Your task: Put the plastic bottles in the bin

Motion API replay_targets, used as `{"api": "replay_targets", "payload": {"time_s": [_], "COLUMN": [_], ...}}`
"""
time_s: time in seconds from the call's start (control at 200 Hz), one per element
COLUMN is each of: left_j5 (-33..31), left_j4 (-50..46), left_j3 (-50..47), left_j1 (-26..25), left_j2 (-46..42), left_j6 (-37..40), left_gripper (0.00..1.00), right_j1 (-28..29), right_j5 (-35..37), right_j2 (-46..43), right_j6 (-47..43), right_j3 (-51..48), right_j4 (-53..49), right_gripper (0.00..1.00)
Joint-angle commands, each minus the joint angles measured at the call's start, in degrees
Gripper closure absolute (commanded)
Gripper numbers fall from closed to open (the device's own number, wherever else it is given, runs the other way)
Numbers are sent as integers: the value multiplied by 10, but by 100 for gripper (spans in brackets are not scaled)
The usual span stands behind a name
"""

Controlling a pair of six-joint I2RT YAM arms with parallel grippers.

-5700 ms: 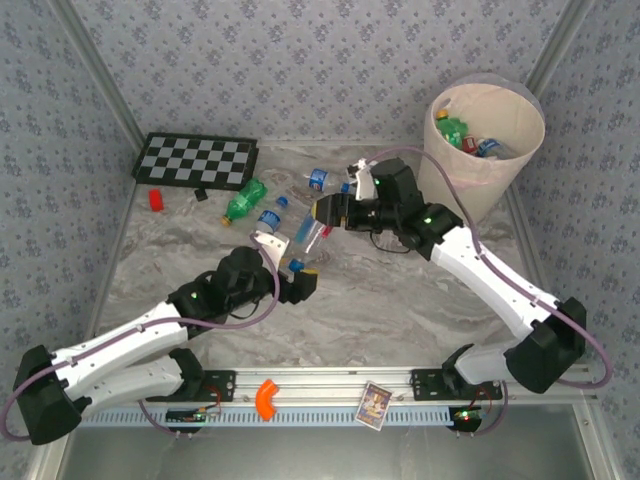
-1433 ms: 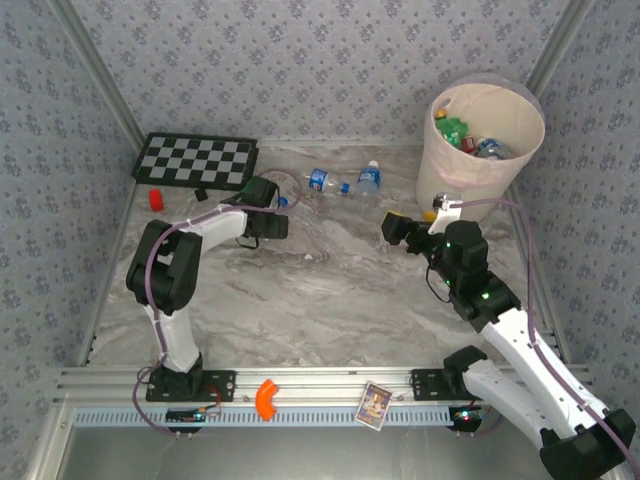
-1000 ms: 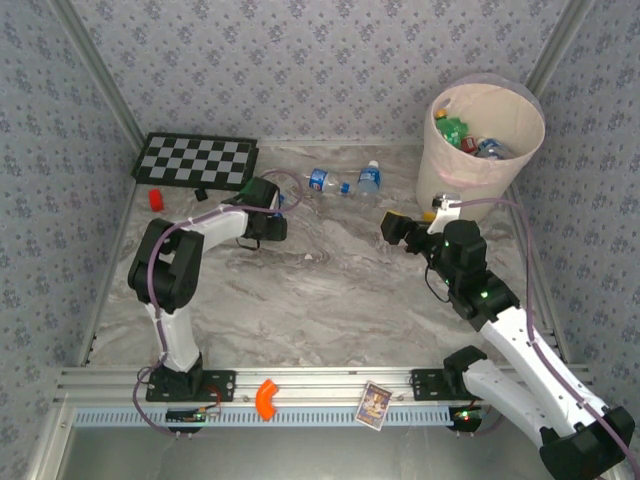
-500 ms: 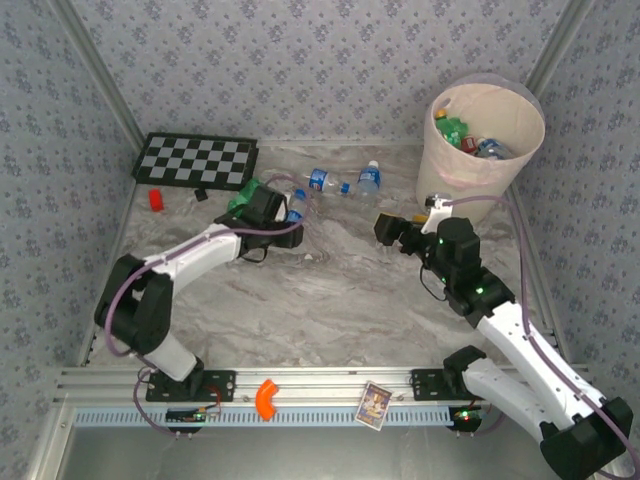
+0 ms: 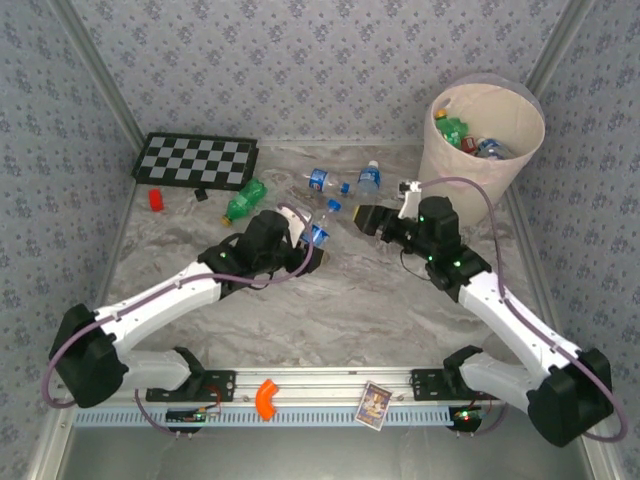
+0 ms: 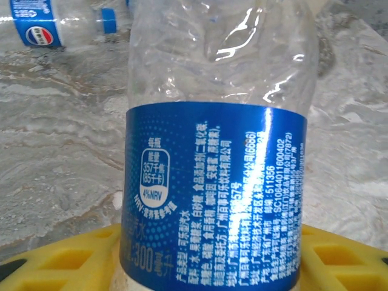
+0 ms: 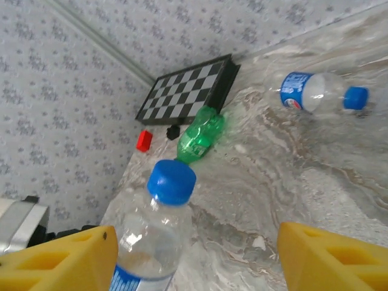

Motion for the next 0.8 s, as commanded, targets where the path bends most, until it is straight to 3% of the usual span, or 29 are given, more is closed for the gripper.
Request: {"api": "replay_targets", "payload": {"time_s": [0.0,0.2,0.5,0.795], "left_j5": [-7,-8,-14,-25], "left_j4": [23,16,27,23], "left_j3": [-5,-7,-5,1], "left_j1": [-20,-45,-60,-61], "left_j2": [-26,-30,-23,-14], "left_j6": [19,24,24,20], "left_gripper": [47,48,48,46], "right_j1": [1,1,7,12], "right_j5": [-62,-102,-129,-143], "right_j2": [27,68,103,98], "right_j6": [42,72,74,65], "right_j3": [28,38,57,59], "right_j4": [42,82,66,55], "right_gripper": [33,43,46,65]}}
